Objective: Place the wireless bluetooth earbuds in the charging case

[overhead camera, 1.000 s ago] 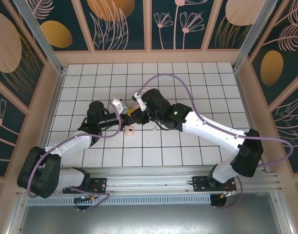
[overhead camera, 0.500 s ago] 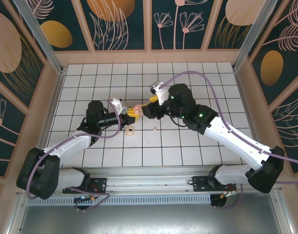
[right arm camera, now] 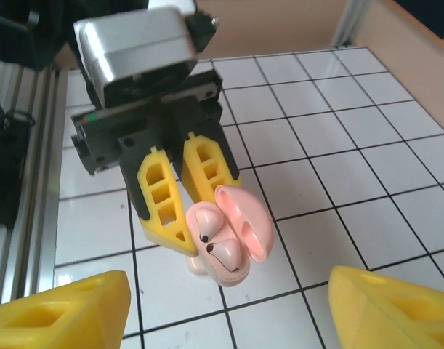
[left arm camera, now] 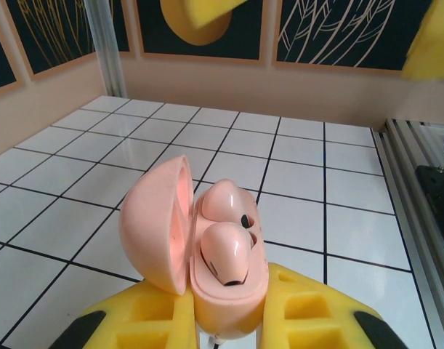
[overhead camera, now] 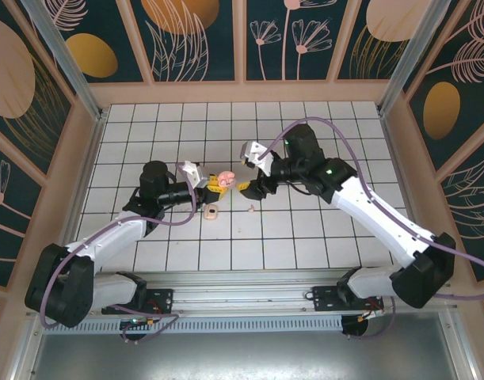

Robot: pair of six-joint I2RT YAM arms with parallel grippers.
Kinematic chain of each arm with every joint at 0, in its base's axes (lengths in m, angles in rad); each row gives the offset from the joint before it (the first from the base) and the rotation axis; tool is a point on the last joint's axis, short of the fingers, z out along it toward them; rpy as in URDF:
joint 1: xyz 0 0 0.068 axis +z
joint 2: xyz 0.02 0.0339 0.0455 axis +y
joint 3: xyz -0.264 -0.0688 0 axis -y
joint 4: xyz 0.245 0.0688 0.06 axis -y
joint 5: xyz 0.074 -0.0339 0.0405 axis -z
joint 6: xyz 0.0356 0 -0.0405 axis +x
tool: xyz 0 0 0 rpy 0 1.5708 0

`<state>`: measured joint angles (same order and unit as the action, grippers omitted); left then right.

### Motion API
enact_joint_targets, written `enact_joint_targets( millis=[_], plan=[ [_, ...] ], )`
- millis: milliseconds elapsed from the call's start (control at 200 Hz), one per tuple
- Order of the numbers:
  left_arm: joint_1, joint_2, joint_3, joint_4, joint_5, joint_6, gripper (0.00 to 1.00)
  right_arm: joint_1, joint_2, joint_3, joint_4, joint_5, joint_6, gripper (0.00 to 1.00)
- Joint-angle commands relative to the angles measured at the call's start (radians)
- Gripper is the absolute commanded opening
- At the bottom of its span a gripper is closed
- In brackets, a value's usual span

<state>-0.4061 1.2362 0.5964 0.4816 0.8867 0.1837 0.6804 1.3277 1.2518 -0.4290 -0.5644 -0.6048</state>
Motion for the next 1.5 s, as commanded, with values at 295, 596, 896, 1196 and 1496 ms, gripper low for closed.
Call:
enact_joint_targets(
  millis=[295,596,896,1196,1496],
  plan=[
    [-0.004,-0.032,0.028,-0.017,0.023,0.037,0.12,0.025,0.16,0.112,-0.1,-0.039,-0.261,0.75],
    [-0.003,-0.032,0.031,-0.018,0.015,0.037,0.12,0.047,0.189,0.116,-0.097,-0.061,-0.273,0.74],
    [-0.003,-0.024,0.032,-0.018,0.001,0.033,0.12,0.048,0.101,0.06,-0.11,-0.078,-0.273,0.63],
    [-0.003,-0.015,0.051,-0.027,-0.014,0.011,0.12,-0.001,-0.039,-0.061,0.016,-0.057,-0.107,0.57],
    [-0.005,0.033,0.118,-0.031,-0.121,-0.234,0.11,-0.126,-0.135,-0.228,0.37,0.175,0.615,0.52]
  ],
)
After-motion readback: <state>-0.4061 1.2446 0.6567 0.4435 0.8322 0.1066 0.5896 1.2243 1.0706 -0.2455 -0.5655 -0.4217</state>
